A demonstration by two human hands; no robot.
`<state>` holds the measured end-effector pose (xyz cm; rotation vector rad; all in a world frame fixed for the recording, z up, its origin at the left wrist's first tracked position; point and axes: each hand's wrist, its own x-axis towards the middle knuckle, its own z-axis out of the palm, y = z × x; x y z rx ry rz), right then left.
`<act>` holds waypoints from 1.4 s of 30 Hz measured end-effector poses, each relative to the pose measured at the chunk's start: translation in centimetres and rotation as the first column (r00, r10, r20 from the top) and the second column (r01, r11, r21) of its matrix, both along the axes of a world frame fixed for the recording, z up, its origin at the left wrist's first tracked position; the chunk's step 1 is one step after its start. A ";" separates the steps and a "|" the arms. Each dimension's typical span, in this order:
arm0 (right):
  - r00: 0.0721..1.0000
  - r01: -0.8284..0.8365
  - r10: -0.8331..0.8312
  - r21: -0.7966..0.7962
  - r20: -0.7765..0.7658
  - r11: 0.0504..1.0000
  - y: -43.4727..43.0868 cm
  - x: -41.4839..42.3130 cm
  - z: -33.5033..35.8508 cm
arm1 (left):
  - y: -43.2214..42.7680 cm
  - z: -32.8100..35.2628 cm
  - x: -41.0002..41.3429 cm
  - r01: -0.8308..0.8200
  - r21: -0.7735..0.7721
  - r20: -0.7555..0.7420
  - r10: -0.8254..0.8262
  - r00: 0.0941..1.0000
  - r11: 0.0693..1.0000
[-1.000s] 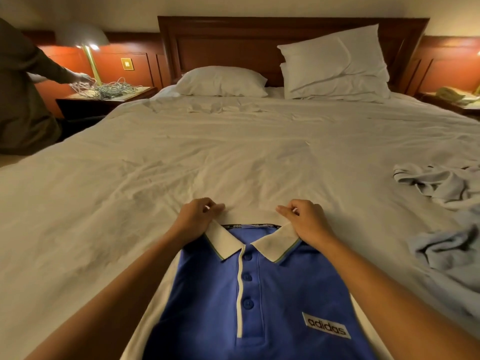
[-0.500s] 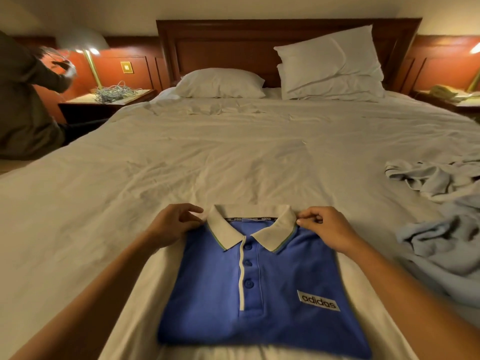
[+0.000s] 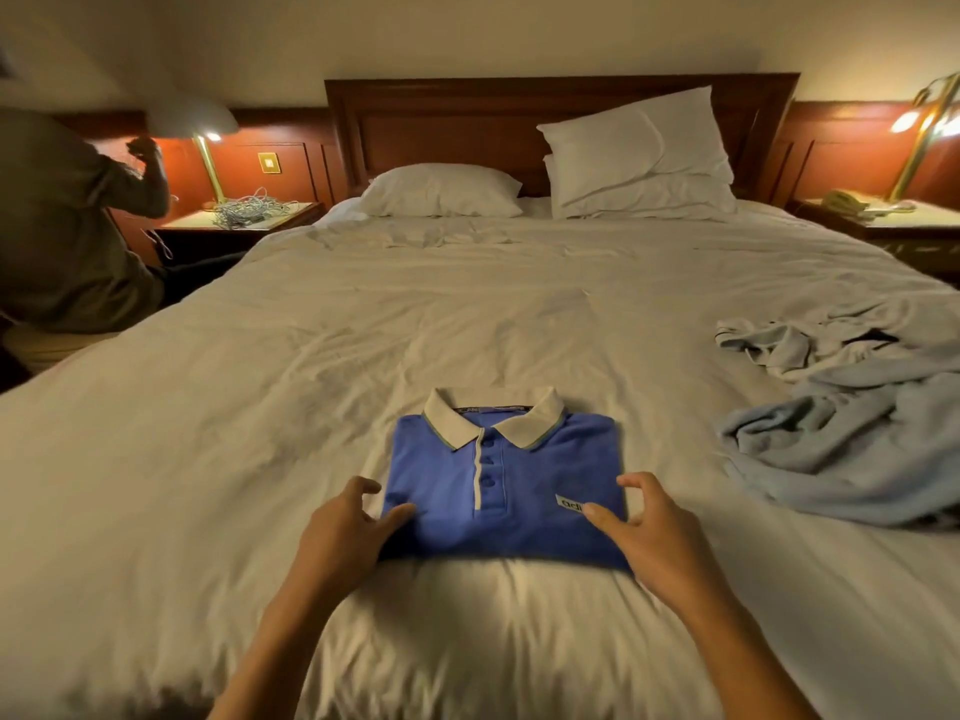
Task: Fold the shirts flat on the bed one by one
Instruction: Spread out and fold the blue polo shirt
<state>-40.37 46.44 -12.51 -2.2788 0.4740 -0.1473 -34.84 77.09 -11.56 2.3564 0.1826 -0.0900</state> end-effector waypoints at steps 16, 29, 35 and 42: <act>0.993 -0.109 0.105 -0.081 -0.051 0.991 -4.2 5.1 1.3 | 2.4 0.7 5.7 0.040 0.000 -0.047 -0.040 0.998 0.999; 0.764 -0.570 0.503 -0.057 -0.405 0.820 -2.9 22.4 0.5 | -2.6 -0.3 21.4 0.522 0.068 -0.369 -0.465 0.805 0.850; 0.695 -0.618 0.545 -0.004 -0.469 0.786 -2.4 23.4 4.2 | -2.1 2.6 22.2 0.543 -0.129 -0.425 -0.541 0.726 0.830; 0.733 -0.636 0.589 -0.037 -0.342 0.771 1.8 25.7 22.5 | 3.9 19.2 24.6 0.552 -0.136 -0.186 -0.568 0.802 0.823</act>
